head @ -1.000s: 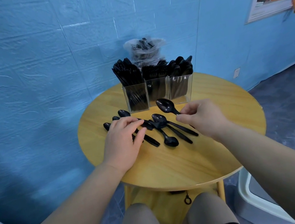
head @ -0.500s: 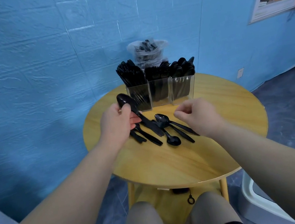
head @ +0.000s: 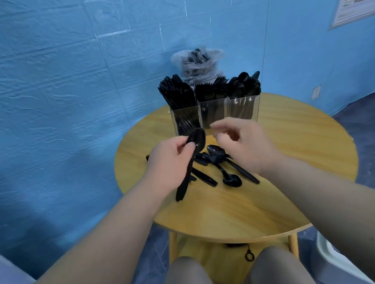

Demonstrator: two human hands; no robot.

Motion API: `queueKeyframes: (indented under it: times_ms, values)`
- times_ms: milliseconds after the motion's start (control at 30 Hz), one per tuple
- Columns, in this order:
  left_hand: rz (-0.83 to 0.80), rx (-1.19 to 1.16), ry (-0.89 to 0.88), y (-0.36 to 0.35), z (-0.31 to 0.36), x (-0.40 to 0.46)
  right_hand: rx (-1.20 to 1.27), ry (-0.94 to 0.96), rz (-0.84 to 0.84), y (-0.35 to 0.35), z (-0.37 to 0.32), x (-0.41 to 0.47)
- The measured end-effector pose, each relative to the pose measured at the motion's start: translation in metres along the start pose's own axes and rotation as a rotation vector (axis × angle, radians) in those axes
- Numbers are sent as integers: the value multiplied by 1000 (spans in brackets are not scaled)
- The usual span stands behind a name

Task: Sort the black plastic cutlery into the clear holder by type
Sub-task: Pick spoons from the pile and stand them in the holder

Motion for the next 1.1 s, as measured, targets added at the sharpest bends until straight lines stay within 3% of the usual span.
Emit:
queueKeyframes:
  times_ms: [133, 233, 333, 500, 767, 1100]
  values:
    - [-43, 194, -141, -14, 18, 8, 29, -1, 2, 10, 1, 3]
    - [-4, 412, -218, -22, 19, 18, 38, -122, 14, 20, 14, -3]
    - [-70, 704, -312, -32, 9, 29, 52, -228, 33, 31, 26, -10]
    - [-145, 849, -307, -48, 0, 41, 102, -333, 68, 40, 40, -16]
    - [-180, 855, -313, -50, 9, 49, 180, -390, 140, 45, 46, -15]
    - [83, 495, -388, -5, 71, 55, 185, -277, 233, 68, 28, 10]
Point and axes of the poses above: each hand's wrist, its own x-axis towards the middle knuckle, its own y-axis out of the back of the hand, z = x × y, the point moved 1 cm from there along x, towards the middle knuckle, and after that the axes turned 11 degrees about y, right-handed, at the moved point
